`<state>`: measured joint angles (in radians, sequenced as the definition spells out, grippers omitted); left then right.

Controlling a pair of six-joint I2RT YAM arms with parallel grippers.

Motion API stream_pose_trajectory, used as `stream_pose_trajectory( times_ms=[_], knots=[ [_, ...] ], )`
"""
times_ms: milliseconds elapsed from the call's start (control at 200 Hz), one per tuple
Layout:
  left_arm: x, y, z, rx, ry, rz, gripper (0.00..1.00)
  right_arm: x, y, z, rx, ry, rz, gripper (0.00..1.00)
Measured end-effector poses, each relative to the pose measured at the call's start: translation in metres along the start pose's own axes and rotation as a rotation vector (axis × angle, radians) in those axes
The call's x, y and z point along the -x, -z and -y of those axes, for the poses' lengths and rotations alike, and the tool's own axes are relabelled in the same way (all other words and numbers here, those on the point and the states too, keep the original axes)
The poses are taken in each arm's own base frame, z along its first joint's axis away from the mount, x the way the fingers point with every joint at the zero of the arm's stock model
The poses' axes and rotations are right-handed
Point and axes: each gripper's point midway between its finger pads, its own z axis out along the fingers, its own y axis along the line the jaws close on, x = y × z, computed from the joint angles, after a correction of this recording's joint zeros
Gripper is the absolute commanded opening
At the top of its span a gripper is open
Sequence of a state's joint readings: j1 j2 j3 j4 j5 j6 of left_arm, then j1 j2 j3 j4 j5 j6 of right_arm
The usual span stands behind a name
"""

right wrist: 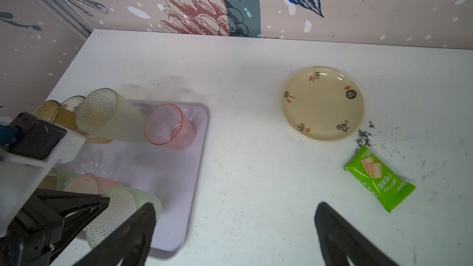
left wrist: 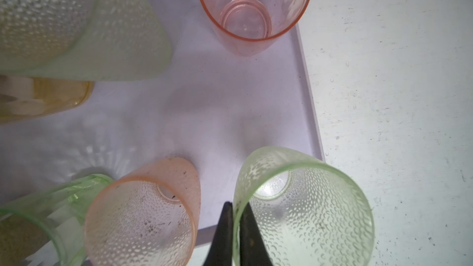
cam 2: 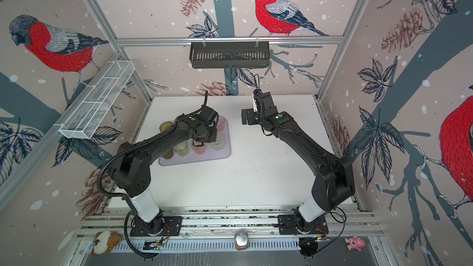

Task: Place the glasses into the tray
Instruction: 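Lower the light green cup onto the tray near its edge with the left gripper, then open the left gripper to release the light green cup and raise it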

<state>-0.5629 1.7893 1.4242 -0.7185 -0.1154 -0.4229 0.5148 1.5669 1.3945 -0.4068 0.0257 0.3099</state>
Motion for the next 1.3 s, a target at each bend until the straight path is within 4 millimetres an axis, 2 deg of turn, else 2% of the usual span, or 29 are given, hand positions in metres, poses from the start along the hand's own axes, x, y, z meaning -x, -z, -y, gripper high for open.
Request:
stream_pose_trajectory(
  times_ms=[425, 1141, 1301],
  knots=[
    [-0.002, -0.016, 0.000, 0.013, 0.006, -0.010, 0.00, 0.003, -0.001, 0.002, -0.006, -0.002, 0.003, 0.98],
    [-0.005, -0.026, -0.002, 0.020, 0.027, -0.002, 0.00, 0.006, -0.002, 0.001, -0.004, -0.002, 0.008, 0.98],
    [-0.005, -0.027, -0.002, 0.021, 0.039, -0.001, 0.06, 0.005, -0.002, 0.000, -0.003, 0.000, 0.007, 0.98]
  ],
)
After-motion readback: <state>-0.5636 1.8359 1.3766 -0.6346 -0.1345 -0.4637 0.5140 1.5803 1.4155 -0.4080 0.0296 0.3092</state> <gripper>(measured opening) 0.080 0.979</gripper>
